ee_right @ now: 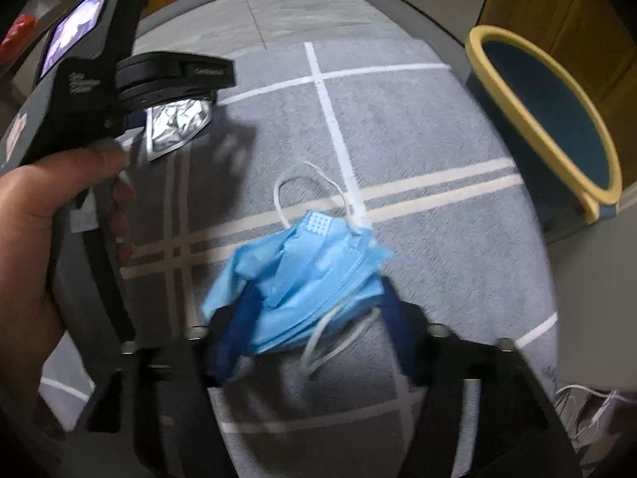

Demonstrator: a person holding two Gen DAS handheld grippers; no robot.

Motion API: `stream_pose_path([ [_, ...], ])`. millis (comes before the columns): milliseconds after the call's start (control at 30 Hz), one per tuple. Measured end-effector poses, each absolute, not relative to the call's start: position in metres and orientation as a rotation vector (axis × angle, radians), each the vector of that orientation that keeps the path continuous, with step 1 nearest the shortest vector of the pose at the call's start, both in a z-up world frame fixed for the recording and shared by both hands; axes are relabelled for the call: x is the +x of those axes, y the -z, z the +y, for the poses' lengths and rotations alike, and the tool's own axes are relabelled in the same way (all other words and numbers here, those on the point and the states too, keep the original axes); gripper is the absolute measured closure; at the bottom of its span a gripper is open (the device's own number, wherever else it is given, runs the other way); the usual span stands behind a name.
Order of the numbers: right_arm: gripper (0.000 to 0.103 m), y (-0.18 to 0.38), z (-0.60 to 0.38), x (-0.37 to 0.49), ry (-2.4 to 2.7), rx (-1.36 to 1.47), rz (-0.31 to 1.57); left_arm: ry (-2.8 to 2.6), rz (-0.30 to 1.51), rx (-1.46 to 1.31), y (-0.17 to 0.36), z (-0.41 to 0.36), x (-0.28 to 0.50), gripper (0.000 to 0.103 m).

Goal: Collect trash
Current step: 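Grasp the blue face mask with the right gripper while the left grasps the foil tray, then carry the blue mask and foil tray over the teal bin with both grippers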

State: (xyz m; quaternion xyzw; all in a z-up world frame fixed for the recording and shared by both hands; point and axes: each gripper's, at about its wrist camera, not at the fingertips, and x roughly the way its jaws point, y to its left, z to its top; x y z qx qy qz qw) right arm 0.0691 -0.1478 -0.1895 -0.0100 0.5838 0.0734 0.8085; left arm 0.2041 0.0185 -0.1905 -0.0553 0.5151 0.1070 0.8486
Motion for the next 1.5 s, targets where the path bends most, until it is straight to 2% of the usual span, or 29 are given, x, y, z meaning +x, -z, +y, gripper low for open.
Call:
stream_pose_path([
  [133,0.079,0.188,-0.145,0.069,-0.196,-0.003,1.253,-0.18,1.092,-0.115,0.19,0.023,0.203,0.033],
  [233,0.086,0.182,-0.14,0.069,-0.227,-0.02,1.225,-0.148,1.094,-0.126,0.187,0.028,0.2,0.033],
  [667,0.088,0.161,-0.15,0.066,-0.24,-0.009,1.142,-0.087,1.024,-0.117,0.133,0.031,0.164,0.033],
  [1200,0.089,0.113,-0.201,0.086,-0.135,0.117,1.033,0.03,0.897,-0.009,0.048,-0.021,0.109,0.033],
  [1500,0.089,0.059,-0.258,0.102,-0.083,0.213,0.932,0.089,0.862,0.019,0.017,-0.048,0.108,0.033],
])
